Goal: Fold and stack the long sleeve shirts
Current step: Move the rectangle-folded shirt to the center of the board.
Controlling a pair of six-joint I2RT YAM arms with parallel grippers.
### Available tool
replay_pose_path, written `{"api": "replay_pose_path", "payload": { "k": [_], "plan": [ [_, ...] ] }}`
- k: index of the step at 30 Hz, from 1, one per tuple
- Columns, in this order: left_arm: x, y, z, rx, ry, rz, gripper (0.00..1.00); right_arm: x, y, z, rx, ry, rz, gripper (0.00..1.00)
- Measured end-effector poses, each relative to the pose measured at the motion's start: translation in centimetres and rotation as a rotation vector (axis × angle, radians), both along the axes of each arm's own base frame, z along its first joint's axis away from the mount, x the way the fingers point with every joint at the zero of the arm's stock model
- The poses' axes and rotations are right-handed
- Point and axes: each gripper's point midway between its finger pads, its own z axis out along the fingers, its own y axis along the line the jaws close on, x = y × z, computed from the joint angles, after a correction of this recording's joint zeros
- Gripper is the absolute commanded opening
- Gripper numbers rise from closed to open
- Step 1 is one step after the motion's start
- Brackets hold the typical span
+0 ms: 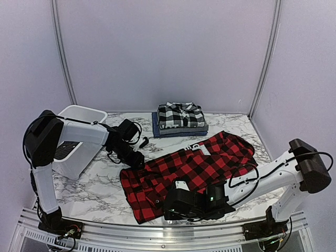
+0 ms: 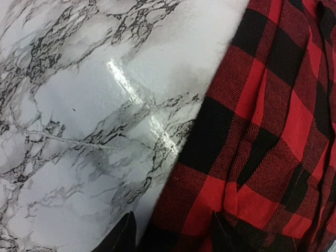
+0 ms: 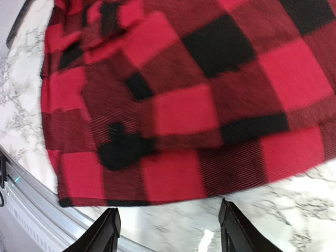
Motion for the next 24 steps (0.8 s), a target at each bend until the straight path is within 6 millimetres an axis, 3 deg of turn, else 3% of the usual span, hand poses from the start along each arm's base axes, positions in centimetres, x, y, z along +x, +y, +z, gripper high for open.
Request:
{"api": "replay_pose_path", "payload": {
  "k": [6,11,19,24],
  "plan": [
    [0.9,0.9,-0.3,0.072,-0.042,0.007,0.50,0.3,-5.1,-1.6,0.027,0.027,-0.103,0.59],
    [1.2,1.4,-0.4,0.102,-0.061,0.020,0.49,1.0,-6.1,-1.2,0.081,0.035,-0.149,0.59],
    [0.7,1.7,-0.8,0.098,-0.050,0.059,0.17,0.9,-5.8,-1.0,0.111,0.052,-0.148,0.56],
    [-2.3,1.4,-0.9,0.044,0.020,0.077,0.08,1.5,-8.9,-1.3,0.130,0.065,-0.193,0.56]
  ]
}}
